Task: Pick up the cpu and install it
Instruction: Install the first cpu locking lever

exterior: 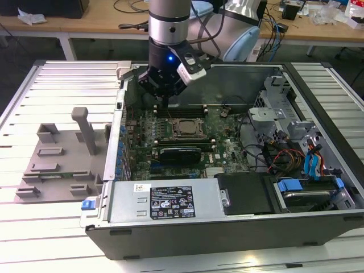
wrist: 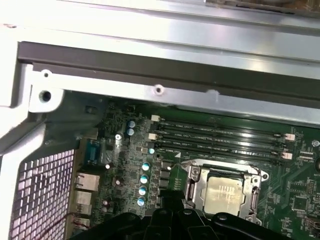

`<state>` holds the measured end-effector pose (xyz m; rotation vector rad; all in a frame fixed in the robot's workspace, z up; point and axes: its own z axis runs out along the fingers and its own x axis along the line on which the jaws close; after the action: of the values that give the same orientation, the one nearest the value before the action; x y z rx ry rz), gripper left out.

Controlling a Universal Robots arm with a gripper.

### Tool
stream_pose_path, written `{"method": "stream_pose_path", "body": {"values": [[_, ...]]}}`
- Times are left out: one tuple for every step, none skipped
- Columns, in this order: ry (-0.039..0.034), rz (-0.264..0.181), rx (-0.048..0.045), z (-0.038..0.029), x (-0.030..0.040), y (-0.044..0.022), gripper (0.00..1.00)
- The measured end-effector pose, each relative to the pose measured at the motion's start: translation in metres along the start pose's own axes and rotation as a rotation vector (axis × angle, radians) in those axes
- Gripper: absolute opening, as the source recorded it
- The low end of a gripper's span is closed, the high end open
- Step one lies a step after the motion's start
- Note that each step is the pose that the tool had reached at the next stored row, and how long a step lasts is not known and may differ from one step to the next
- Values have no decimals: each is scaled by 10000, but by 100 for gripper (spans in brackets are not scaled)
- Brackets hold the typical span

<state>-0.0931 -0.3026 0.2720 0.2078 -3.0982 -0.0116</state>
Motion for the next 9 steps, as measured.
{"method": "stream_pose_path", "body": {"values": [[-7, -1, -51, 1, 18, 4, 11], [-17, -4, -124, 2, 42, 9, 11], [-24, -5, -177, 4, 63, 13, 11], [-34, -9, -244, 6, 101, 21, 11], [-42, -10, -305, 38, 107, 34, 11], [-44, -11, -320, 55, 103, 57, 11], [-44, -12, -331, 68, 98, 88, 11], [-47, -11, -339, 79, 94, 120, 11], [-47, -11, -339, 84, 91, 135, 11]]}}
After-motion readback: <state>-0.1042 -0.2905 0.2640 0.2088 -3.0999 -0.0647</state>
